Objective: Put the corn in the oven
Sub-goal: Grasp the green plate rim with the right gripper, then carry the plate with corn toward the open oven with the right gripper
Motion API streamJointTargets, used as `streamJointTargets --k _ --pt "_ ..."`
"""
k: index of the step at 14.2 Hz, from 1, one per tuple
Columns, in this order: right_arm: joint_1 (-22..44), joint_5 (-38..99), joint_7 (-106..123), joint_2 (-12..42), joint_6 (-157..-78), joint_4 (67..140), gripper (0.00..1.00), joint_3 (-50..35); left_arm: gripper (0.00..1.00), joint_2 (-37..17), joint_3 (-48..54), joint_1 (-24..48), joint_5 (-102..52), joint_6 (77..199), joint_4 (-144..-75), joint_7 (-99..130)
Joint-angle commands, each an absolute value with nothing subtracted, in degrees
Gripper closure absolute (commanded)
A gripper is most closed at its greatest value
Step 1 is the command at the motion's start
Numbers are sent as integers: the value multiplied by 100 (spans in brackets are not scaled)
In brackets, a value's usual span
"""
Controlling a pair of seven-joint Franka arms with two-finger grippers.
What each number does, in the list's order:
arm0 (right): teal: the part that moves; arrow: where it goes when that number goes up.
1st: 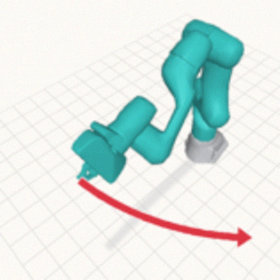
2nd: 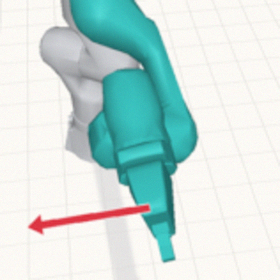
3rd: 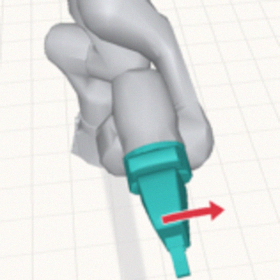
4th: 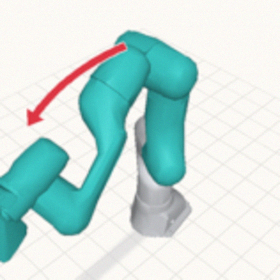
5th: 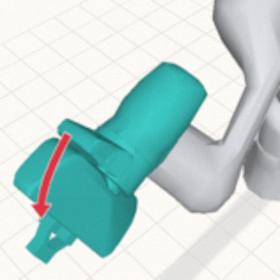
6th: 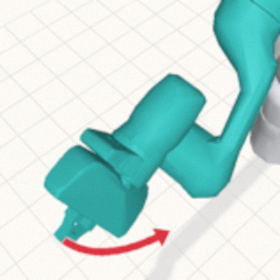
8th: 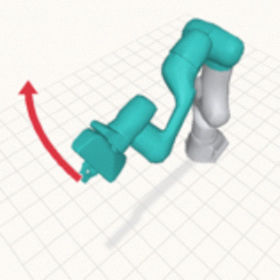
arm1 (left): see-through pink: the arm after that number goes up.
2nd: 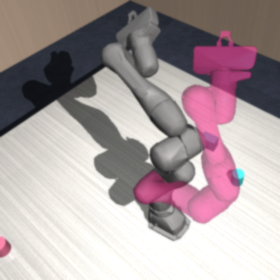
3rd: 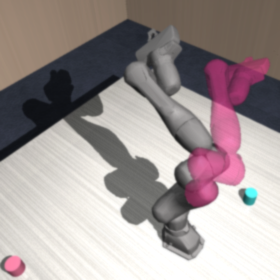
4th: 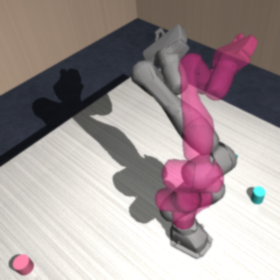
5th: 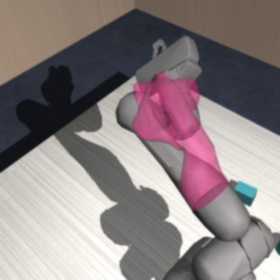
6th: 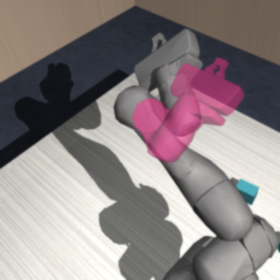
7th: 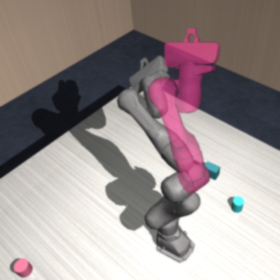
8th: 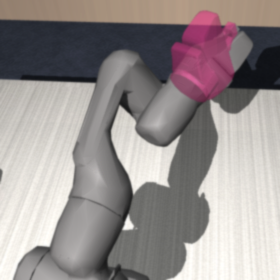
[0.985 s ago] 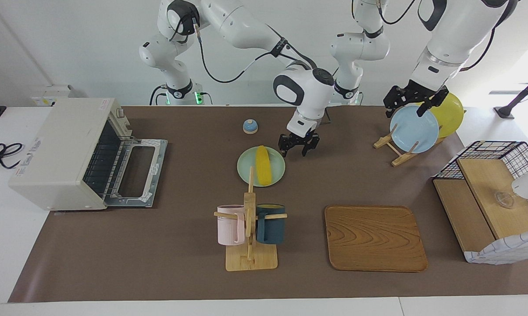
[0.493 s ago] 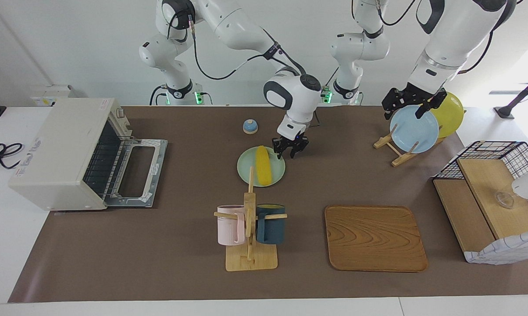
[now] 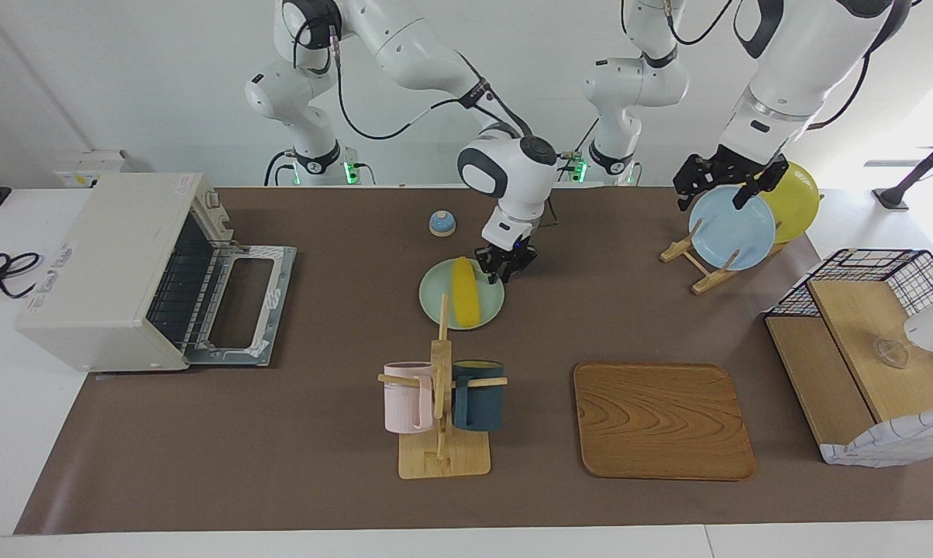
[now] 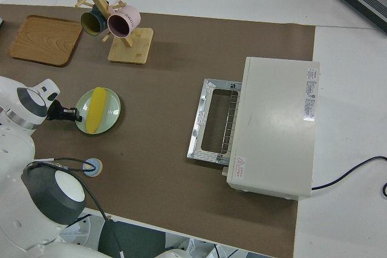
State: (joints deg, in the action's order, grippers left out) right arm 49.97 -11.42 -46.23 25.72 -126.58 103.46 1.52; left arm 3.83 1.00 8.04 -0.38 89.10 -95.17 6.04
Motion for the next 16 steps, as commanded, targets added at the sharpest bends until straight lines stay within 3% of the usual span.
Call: streamJointTargets --k 1,12,16 --pt "4948 -1213 -4667 2461 -12745 10573 100 105 0 299 79 791 44 8938 -9369 527" --pt "4904 -2083 -4588 2426 -10856 9905 100 141 0 325 132 703 26 9009 -9413 571" --pt "4125 -2057 -3923 1927 -10889 10229 100 123 0 343 132 703 26 9000 -9439 536"
